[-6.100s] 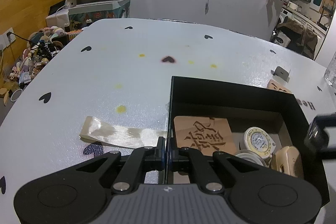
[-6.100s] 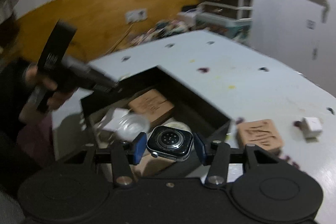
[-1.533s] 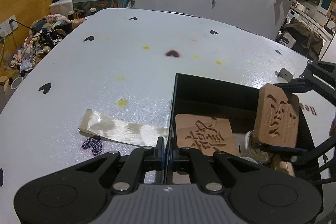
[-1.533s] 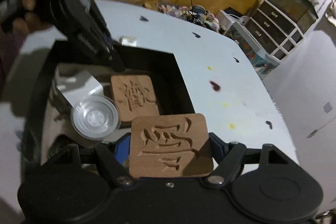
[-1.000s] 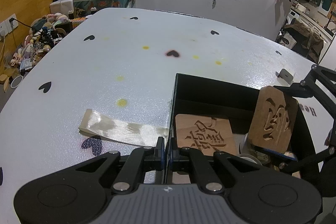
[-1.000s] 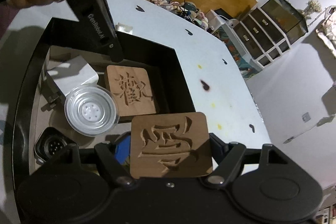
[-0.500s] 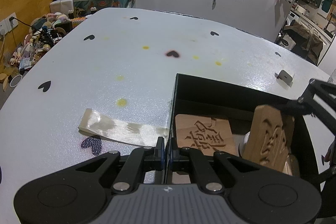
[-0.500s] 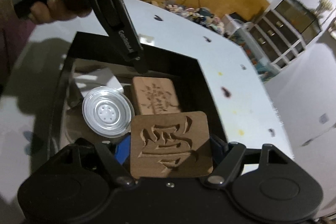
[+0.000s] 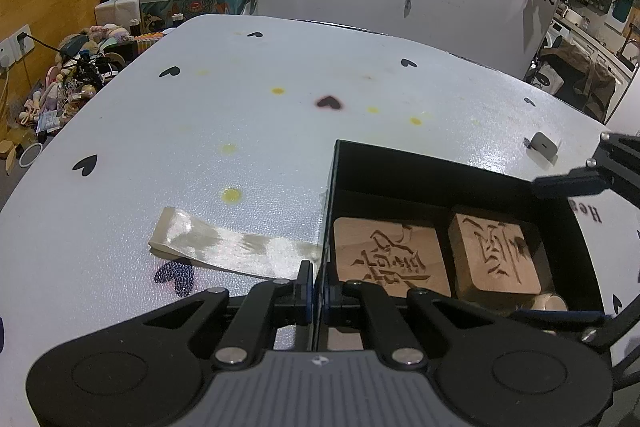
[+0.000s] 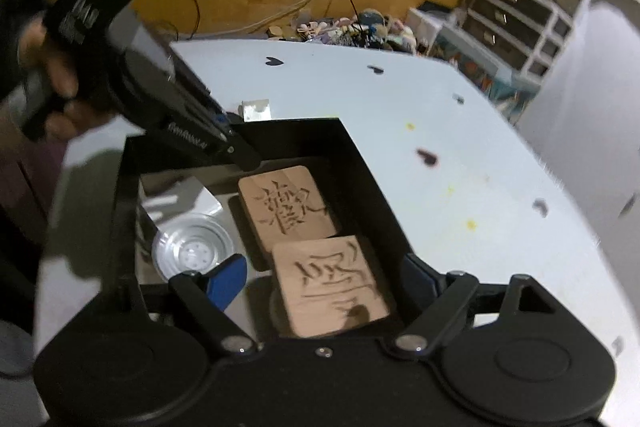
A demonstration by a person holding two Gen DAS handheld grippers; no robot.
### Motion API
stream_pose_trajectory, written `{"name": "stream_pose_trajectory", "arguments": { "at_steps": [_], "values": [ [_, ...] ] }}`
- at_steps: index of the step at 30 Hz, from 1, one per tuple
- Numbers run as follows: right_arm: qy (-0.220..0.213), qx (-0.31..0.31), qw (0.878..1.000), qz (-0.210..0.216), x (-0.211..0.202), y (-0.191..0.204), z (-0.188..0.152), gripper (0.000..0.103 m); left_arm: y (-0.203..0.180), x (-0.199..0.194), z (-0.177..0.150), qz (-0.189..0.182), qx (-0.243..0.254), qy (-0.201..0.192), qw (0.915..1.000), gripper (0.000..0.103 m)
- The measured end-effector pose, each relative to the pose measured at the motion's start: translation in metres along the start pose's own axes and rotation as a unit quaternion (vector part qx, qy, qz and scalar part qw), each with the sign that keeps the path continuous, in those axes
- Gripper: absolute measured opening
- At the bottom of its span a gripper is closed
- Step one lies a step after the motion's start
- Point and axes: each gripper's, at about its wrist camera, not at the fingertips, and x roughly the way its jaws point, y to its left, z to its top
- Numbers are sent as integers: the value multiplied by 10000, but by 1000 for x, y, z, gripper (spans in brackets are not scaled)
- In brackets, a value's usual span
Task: Organize rigid objects
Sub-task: 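Move the right gripper away from the box to the white charger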
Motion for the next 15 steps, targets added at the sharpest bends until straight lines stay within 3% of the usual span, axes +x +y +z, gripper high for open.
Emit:
{"name": "stream_pose_trajectory", "arguments": {
  "at_steps": [4,15],
  "values": [
    [86,562,9979,296,0,-13,-1,83,0,0,0,-2,-2,-1,10000,4],
    [98,968,9951,143,-5,-25,-8,83,0,0,0,6,10,3,10000,4]
  ]
}}
